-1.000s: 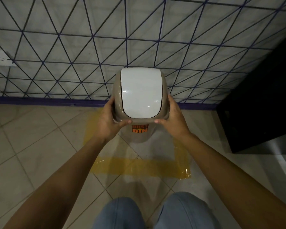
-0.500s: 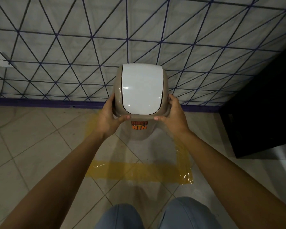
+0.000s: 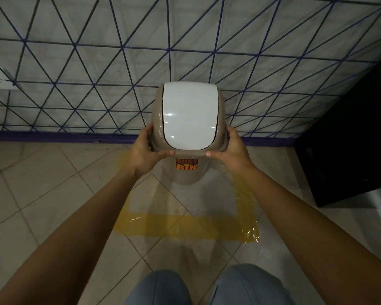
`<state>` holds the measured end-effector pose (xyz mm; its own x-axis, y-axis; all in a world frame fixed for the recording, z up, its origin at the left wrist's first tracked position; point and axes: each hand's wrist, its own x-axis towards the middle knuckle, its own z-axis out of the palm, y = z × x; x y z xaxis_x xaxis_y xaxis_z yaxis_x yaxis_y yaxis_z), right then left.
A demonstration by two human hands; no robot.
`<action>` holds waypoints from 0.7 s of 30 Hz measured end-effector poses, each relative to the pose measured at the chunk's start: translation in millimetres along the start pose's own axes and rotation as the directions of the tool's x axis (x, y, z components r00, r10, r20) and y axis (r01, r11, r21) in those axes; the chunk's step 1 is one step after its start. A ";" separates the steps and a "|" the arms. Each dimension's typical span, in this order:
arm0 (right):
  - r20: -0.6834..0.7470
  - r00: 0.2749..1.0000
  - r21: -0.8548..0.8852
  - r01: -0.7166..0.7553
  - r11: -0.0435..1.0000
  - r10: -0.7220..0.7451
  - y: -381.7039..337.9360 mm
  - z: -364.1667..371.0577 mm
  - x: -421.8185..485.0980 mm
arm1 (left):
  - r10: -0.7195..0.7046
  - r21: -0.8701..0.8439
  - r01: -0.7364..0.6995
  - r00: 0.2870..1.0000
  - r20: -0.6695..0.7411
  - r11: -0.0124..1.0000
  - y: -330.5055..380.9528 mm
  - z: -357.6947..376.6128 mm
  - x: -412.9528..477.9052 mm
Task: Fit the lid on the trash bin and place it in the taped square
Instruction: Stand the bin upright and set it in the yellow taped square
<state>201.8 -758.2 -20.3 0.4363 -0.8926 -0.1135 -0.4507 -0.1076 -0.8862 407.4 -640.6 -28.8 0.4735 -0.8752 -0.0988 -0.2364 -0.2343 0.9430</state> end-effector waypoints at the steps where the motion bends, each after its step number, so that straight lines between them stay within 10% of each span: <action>1: -0.005 1.000 -0.010 0.001 1.000 -0.002 -0.6 0.1 0.9 | -0.002 -0.003 0.002 1.000 -0.004 1.000 1.1 -0.7 1.0; 21: -0.006 1.000 -0.010 0.013 1.000 -0.013 -0.2 5.4 -3.2 | -0.011 -0.036 0.009 0.999 -0.046 0.999 6.5 -1.4 -7.2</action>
<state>204.7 -753.1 -22.1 0.4373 -0.8938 -0.0995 -0.4532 -0.1235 -0.8828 403.6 -635.3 -21.5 0.5149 -0.8521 -0.0941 -0.2013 -0.2269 0.9529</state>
